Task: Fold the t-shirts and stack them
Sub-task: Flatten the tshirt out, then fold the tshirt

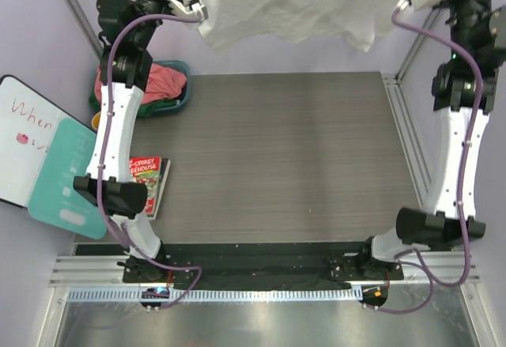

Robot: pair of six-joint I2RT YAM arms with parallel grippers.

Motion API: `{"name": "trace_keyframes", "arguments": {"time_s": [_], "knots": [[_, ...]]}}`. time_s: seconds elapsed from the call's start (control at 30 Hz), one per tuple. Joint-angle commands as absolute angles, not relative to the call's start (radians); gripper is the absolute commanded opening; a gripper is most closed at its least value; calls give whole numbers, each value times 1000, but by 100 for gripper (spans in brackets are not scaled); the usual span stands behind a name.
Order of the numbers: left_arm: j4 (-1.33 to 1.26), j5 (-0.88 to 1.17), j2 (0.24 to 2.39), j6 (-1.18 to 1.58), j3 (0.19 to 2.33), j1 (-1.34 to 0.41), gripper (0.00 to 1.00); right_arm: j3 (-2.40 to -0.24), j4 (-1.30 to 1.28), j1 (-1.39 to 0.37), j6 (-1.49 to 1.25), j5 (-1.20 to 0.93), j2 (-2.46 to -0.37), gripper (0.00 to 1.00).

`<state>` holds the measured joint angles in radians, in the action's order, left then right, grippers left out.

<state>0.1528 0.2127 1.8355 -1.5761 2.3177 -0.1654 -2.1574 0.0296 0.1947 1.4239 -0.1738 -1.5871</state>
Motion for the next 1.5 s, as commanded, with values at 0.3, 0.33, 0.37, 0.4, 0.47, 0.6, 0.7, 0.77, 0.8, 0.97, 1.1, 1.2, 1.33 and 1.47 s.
{"name": "trace_keyframes", "arguments": {"time_s": [0.3,0.33,0.37,0.4,0.47,0.6,0.7,0.77,0.8,0.97,1.1,1.2,1.33,1.47], "knots": [[268,313,1312,-1551,1105,-135,0,-1178,-646,236,1606,-373,-967,1],[388,352,1263,-1560,1060,-135,0,-1163,-720,236,1618,-392,-959,1],[456,380,1234,-1619,989,-137,0,-1160,-791,236,1638,-432,-951,1],[525,402,1208,-1670,953,-137,0,-1158,-925,236,1672,-440,-957,1],[630,458,1137,-1754,858,-138,0,-1160,-1036,236,1773,-445,-974,1],[794,509,1117,-1801,844,-138,0,-1198,-1325,236,1919,-433,-1051,1],[879,494,1147,-1822,876,-141,0,-1183,-1434,236,2003,-410,-1058,1],[902,483,1154,-1825,882,-143,0,-1170,-1488,236,2055,-397,-1054,1],[923,480,1152,-1833,884,-144,0,-1163,-1508,236,2072,-387,-1052,1],[1052,473,1117,-1899,879,-147,4,-1101,-1505,235,2137,-365,-1003,2],[1074,468,1089,-1931,850,-146,4,-1086,-1473,235,2128,-399,-1006,2],[1103,465,1086,-1953,850,-146,4,-1062,-1434,235,2129,-431,-1003,2],[1127,459,1091,-1973,856,-146,5,-1025,-1373,236,2129,-446,-988,2],[1114,454,1091,-1961,856,-146,5,-990,-1240,235,2111,-468,-976,1]]}}
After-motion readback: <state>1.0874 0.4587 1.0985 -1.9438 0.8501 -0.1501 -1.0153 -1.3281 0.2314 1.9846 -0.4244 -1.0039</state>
